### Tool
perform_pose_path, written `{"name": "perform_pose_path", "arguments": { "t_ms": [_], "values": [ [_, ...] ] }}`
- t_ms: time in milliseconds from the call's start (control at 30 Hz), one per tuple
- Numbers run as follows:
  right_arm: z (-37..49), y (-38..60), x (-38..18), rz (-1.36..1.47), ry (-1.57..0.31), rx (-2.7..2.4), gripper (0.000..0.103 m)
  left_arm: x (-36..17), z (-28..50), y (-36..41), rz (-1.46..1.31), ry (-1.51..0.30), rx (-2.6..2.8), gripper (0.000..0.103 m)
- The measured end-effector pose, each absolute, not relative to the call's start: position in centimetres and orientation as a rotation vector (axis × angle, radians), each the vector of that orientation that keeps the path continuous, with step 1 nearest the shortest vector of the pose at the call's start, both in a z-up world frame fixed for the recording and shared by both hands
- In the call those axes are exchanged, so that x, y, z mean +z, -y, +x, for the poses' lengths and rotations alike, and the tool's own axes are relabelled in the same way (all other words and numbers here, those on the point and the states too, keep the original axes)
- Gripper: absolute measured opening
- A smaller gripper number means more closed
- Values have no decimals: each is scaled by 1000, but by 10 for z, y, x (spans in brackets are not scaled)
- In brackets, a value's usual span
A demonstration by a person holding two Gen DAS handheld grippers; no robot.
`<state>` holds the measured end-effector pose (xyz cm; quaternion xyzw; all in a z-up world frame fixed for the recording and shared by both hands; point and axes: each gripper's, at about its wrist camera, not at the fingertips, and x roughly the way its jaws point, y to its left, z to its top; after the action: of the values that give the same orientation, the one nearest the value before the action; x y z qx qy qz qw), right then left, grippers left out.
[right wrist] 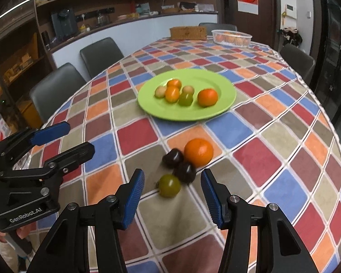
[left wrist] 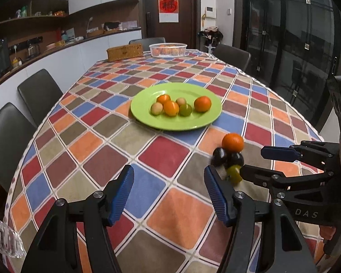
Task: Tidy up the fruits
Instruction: 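Withdraw both open tools from the plate toward the remaining plums and green fruit, then grasp the green fruit with the right tool while the left tool approaches the dark plums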
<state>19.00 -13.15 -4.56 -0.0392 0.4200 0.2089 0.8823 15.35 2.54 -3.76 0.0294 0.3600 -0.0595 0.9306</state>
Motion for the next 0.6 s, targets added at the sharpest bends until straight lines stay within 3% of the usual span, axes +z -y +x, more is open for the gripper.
{"name": "perform_pose_path", "arguments": {
  "t_ms": [500,600],
  "values": [
    [203,116,-76,-117,-961,432,52,-62,159,-26,46,-794,-138,63],
    [206,115,-80,-118,-976,427,48,-64,160,-25,43,-799,-146,63]
  ]
}}
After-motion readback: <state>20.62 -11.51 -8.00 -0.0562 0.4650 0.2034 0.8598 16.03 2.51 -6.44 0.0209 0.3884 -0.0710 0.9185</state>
